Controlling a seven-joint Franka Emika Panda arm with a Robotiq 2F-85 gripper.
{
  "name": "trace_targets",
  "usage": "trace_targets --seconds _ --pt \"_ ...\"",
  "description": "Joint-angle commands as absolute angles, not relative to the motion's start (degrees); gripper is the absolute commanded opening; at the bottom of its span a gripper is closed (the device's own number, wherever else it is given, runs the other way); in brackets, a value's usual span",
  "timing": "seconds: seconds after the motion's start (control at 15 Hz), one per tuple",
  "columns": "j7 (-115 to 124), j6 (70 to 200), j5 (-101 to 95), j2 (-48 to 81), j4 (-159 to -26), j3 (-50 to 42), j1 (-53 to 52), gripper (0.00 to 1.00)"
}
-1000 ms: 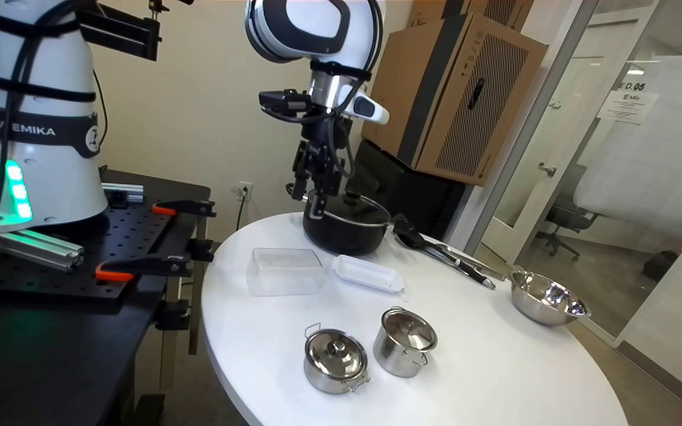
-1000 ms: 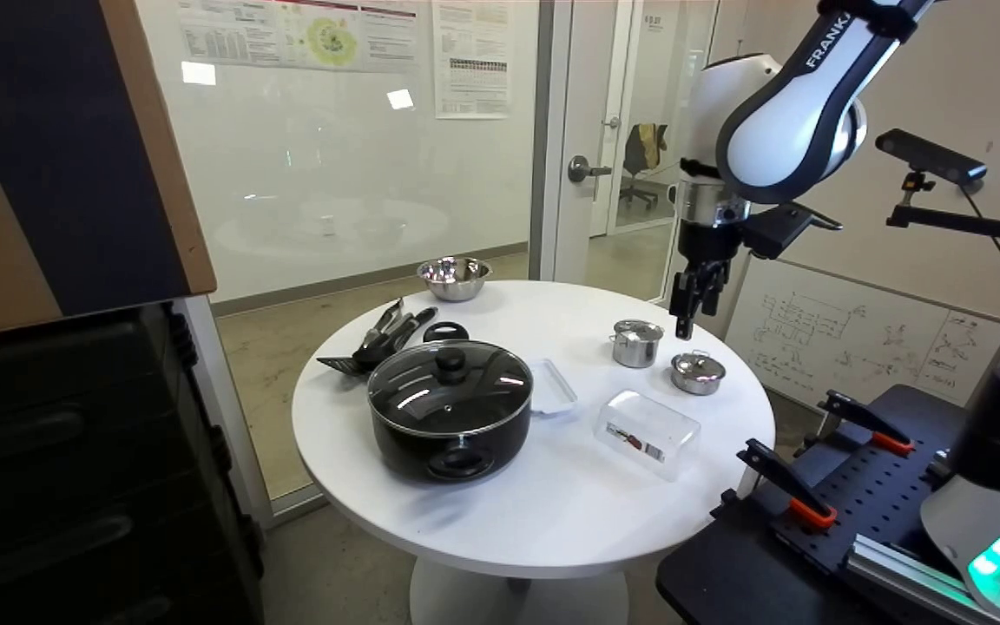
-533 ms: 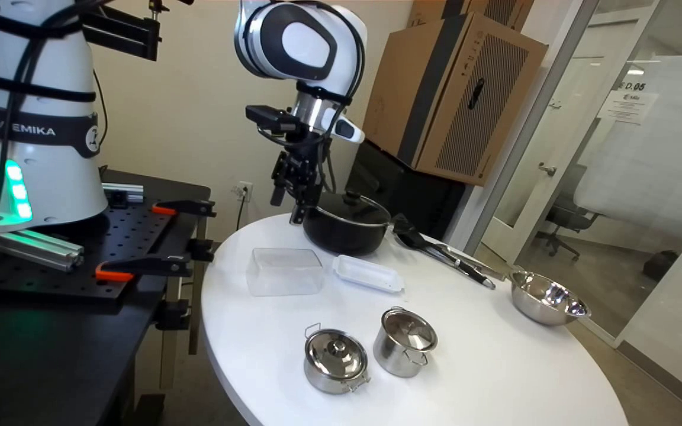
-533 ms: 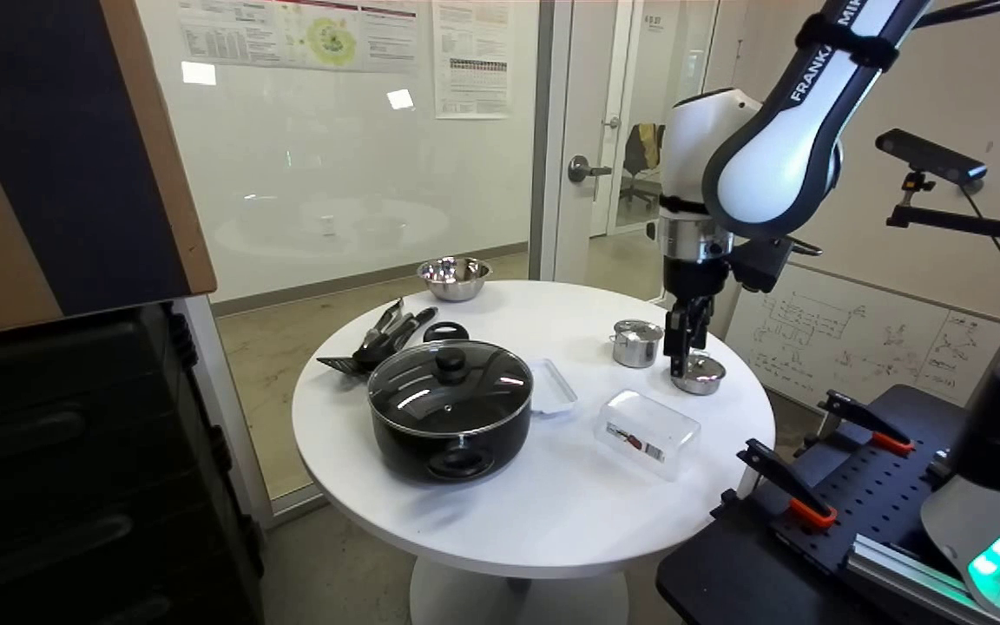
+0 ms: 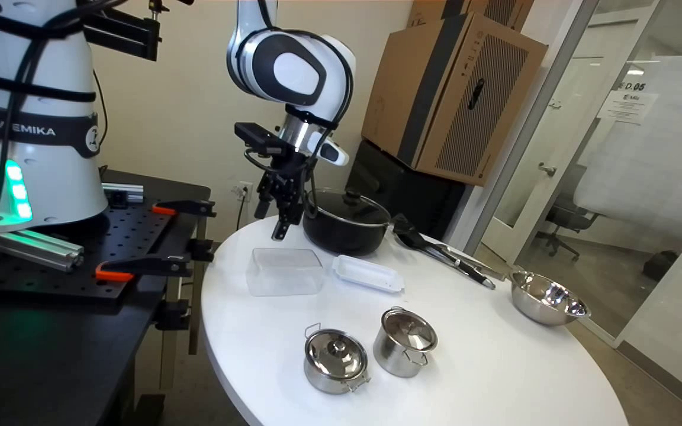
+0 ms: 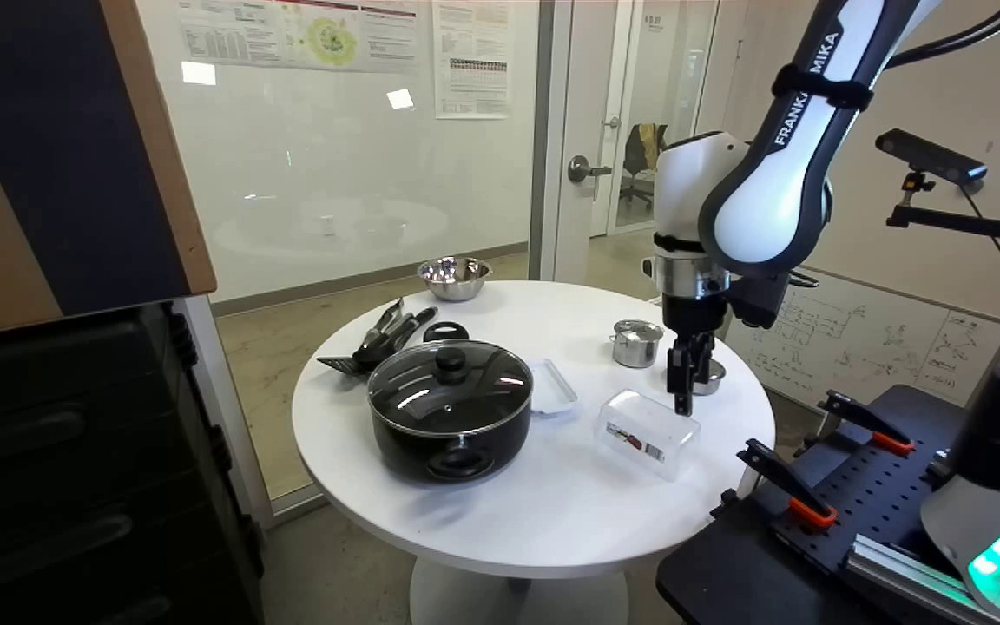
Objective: Put the clear bowl on the white plate
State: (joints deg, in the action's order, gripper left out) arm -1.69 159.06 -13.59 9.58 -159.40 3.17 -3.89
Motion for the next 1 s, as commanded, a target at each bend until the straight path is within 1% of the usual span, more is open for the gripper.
trace_targets --seconds 0.0,0.53,0.93 --pt "2.4 163.8 -16.7 13.9 -158.2 0.9 -6.1 1.00" --pt "13.8 169.0 -25.4 20.7 -153.0 -7.7 -15.5 1.00" --pt "18.3 170.9 -24.3 26.2 -149.5 -10.6 -19.0 1.00"
